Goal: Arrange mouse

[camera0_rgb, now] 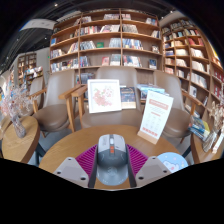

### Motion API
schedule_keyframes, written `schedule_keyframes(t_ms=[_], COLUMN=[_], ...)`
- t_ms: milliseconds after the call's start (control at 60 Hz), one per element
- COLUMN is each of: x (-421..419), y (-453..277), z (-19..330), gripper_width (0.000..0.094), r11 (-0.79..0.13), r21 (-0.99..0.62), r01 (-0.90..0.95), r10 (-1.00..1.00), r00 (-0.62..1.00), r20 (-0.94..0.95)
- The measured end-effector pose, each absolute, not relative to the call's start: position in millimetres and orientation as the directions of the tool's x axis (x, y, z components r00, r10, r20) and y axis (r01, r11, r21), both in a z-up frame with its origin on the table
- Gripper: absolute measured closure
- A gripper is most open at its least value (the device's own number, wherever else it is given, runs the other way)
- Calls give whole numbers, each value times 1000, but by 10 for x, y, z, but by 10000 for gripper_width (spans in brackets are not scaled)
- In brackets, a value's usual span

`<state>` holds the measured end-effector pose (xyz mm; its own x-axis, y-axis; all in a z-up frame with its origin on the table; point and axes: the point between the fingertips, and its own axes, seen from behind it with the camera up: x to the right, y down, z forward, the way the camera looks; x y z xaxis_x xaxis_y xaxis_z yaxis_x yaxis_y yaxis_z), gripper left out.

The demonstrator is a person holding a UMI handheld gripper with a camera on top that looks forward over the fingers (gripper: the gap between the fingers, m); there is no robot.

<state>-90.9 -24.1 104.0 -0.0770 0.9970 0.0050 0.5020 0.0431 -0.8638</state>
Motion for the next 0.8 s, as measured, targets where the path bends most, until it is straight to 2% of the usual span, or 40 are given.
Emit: schedule_keyframes(t_ms=[117,183,300,450,650,717,750,783,800], x=[-887,-863,-827,-771,-685,-687,-683,-669,-661], y=[657,1210,1768,2085,2183,2175,2186,2210,2214], z=[1091,937,579,97,-115,-126,-111,-81,-58], gripper_width=[472,471,470,470,433,370,243,67,76], r11=[69,71,31,-16,-35,-26,-20,-18,-16], r21=[-864,-857,-831,-800,-791,-786,-787,-788,-790], r01=[498,511,555,600,611,618,617,616,613], r10=[997,994,992,993,995,996,995,994,993], r00=[-10,39,87,100,93,85,87,99,102], r20=[74,106,96,56,27,34,43,54,59])
